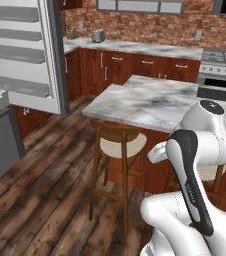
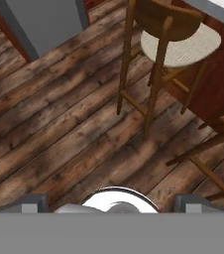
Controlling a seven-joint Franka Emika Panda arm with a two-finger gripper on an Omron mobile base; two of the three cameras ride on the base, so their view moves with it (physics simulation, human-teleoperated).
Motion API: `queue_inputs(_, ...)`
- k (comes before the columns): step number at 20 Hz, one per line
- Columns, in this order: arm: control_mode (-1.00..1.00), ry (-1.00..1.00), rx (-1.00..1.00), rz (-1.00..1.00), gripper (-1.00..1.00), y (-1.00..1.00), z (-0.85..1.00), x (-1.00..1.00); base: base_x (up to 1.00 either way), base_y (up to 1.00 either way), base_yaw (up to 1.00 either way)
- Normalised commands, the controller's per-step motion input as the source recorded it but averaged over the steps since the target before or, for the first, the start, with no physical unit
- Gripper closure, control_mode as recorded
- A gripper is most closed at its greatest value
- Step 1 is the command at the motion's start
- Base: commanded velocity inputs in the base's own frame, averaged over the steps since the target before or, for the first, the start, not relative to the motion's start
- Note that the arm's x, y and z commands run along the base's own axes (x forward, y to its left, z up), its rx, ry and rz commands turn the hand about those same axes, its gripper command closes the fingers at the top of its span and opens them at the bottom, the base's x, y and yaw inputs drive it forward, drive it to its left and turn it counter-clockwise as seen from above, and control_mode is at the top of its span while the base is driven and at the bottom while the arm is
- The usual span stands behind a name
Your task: Place the carrots inside the fridge drawer. Close the drawer after placing the vegetables.
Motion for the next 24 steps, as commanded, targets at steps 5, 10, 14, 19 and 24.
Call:
queue_inputs(5, 1.00, 0.00, 0.00, 0.00, -1.00, 0.00, 0.00, 0.00, -0.85, -1.00, -0.31)
queue_inputs(10, 1.00, 0.00, 0.00, 0.00, -1.00, 0.00, 0.00, 0.00, -0.80, -1.00, -0.27)
queue_inputs(14, 1.00, 0.00, 0.00, 0.00, -1.00, 0.00, 0.00, 0.00, -0.66, -1.00, -0.25)
queue_inputs(19, 1.00, 0.00, 0.00, 0.00, -1.00, 0.00, 0.00, 0.00, -0.13, -1.00, -0.12)
queue_inputs(24, 1.00, 0.00, 0.00, 0.00, -1.00, 0.00, 0.00, 0.00, 0.01, -1.00, -0.04)
